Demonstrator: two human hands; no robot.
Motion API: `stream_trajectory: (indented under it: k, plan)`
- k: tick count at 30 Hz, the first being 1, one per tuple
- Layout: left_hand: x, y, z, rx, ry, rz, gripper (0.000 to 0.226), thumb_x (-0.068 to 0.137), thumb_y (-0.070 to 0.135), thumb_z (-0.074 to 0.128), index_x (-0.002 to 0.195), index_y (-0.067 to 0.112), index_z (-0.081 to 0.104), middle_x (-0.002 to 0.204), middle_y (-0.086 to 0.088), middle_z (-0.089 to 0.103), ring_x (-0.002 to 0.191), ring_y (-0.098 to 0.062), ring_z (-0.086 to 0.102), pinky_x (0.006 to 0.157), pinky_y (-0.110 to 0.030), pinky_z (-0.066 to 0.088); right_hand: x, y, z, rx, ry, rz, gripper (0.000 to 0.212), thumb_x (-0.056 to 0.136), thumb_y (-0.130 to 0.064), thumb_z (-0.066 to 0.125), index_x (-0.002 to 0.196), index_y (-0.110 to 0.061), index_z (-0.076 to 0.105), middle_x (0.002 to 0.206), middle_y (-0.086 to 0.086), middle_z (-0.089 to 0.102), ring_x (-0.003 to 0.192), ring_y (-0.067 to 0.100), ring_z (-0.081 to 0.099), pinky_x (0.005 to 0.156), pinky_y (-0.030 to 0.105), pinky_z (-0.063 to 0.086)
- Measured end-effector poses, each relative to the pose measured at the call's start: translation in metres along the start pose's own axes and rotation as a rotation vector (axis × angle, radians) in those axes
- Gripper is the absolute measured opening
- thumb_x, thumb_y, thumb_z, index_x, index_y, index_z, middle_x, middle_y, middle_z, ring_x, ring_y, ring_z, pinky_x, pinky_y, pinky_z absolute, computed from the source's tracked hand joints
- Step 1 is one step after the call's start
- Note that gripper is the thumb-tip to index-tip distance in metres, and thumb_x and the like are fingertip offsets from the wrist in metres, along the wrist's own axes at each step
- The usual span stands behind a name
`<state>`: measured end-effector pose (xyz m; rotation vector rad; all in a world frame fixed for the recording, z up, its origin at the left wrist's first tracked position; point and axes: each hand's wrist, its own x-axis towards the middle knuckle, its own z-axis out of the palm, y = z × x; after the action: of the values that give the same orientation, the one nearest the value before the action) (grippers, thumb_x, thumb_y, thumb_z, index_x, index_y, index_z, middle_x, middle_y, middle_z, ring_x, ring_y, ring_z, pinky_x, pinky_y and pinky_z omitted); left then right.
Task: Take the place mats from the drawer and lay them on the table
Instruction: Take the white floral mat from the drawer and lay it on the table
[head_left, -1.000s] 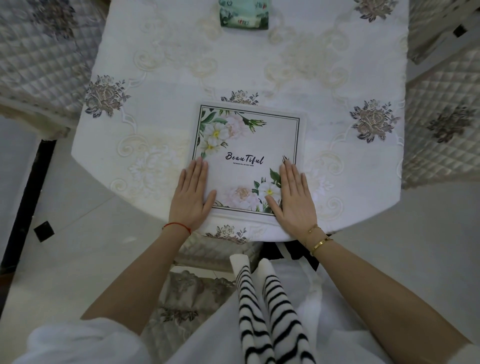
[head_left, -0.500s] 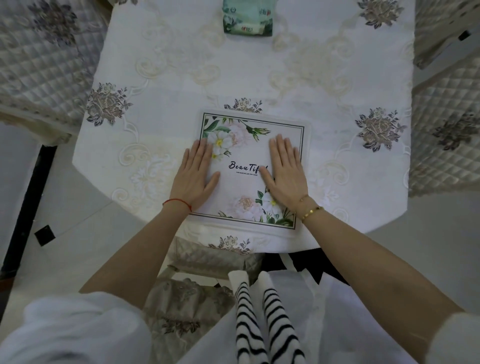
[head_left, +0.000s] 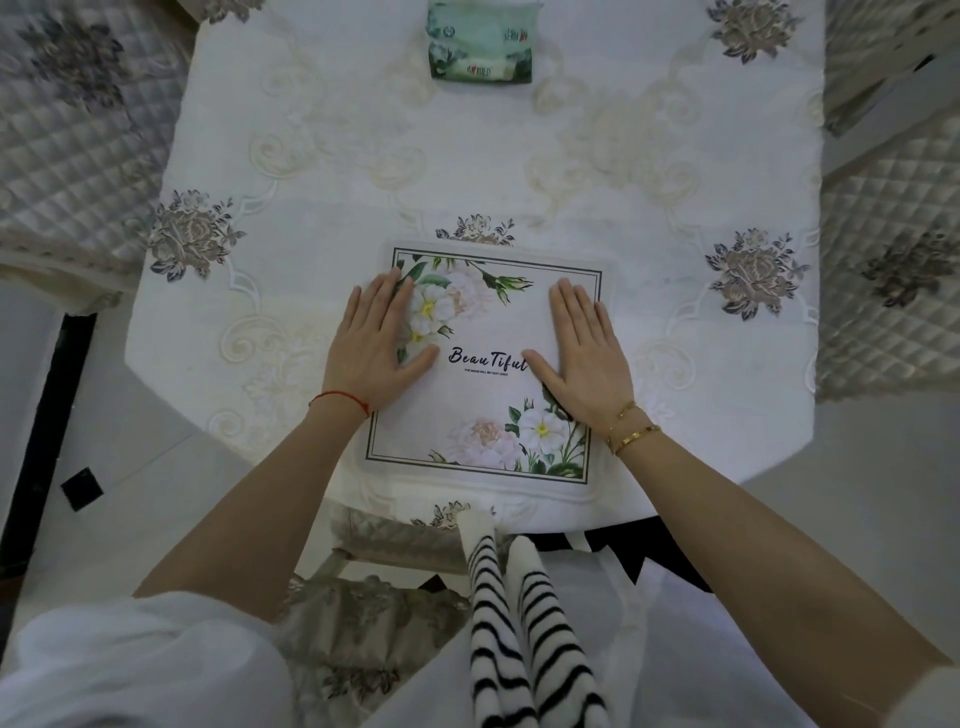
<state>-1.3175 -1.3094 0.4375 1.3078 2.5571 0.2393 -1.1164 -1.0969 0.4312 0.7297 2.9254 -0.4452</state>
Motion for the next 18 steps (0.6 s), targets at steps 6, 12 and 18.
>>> stream_trajectory:
  k: [6,12,18]
  plan:
    - [0.027,0.009,-0.004,-0.043,-0.040,-0.012,0.089,0.089,0.064,0.035,0.154,0.010,0.010,0.163,-0.007,0.008,0.150,-0.021,0.004,0.123,-0.038,0.003,0.033,-0.016,-0.009,0.054,-0.024,0.058,0.082,0.098,-0.061,0.028,0.156,-0.012,-0.002,0.165,0.005,-0.005,0.152,0.020,-0.008,0.124,0.039,-0.002]
    - [0.040,0.008,-0.006,-0.071,-0.046,-0.040,0.093,0.086,0.069,0.039,0.155,0.015,0.007,0.163,-0.001,0.002,0.150,-0.018,-0.001,0.122,-0.036,0.002,0.036,-0.008,-0.008,0.026,-0.052,0.041,0.084,0.097,-0.065,0.025,0.156,-0.013,-0.004,0.164,0.002,-0.007,0.151,0.017,-0.008,0.124,0.037,-0.003]
    - [0.043,0.004,-0.007,-0.032,-0.098,-0.043,0.096,0.084,0.074,0.035,0.155,0.018,0.003,0.163,0.001,-0.001,0.150,-0.015,-0.004,0.122,-0.040,-0.002,0.014,0.018,-0.012,0.001,-0.064,0.073,0.084,0.097,-0.064,0.027,0.156,-0.013,-0.003,0.165,0.002,-0.004,0.151,0.014,-0.007,0.124,0.039,-0.001]
